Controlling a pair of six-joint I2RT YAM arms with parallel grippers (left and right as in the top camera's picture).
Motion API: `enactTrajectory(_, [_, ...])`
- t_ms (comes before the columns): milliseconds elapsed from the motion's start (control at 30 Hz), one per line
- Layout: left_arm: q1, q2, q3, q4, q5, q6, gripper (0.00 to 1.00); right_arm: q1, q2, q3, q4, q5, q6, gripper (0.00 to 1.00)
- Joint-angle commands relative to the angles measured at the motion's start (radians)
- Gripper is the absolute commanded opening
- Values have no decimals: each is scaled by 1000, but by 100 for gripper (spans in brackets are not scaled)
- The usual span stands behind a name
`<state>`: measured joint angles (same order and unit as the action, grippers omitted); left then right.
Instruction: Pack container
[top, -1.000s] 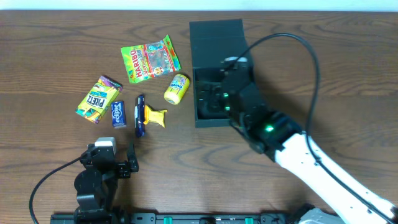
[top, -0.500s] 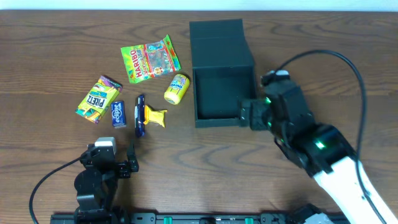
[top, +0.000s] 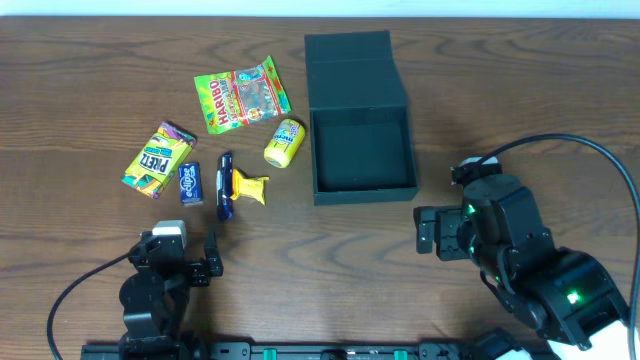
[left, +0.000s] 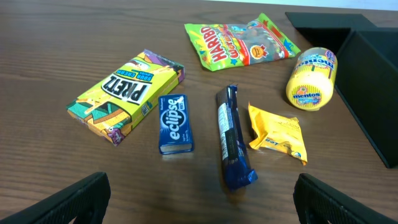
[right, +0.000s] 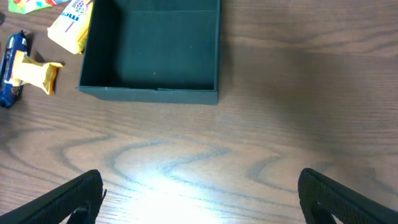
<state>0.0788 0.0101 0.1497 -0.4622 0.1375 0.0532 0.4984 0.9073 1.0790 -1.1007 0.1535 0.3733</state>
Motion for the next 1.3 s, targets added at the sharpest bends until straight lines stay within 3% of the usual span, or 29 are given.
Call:
enactTrajectory(0, [5, -6, -18, 2, -11, 11, 95, -8, -4, 6, -3, 3, -15, 99])
enactTrajectory(300, [5, -6, -18, 2, 39, -37, 95, -8, -4, 6, -3, 3, -15, 99])
enactTrajectory(567, [5, -6, -18, 3, 409, -302, 95, -8, -4, 6, -3, 3, -15, 99])
enactTrajectory(833, [5, -6, -10, 80, 664, -343, 95, -8, -4, 6, -3, 3, -15, 99])
enactTrajectory(1033, [5, 50, 171, 126, 529, -361, 95, -8, -4, 6, -3, 3, -15, 99])
enactTrajectory(1267, [5, 388, 404, 119, 436, -277, 95, -8, -4, 6, -3, 3, -15, 99])
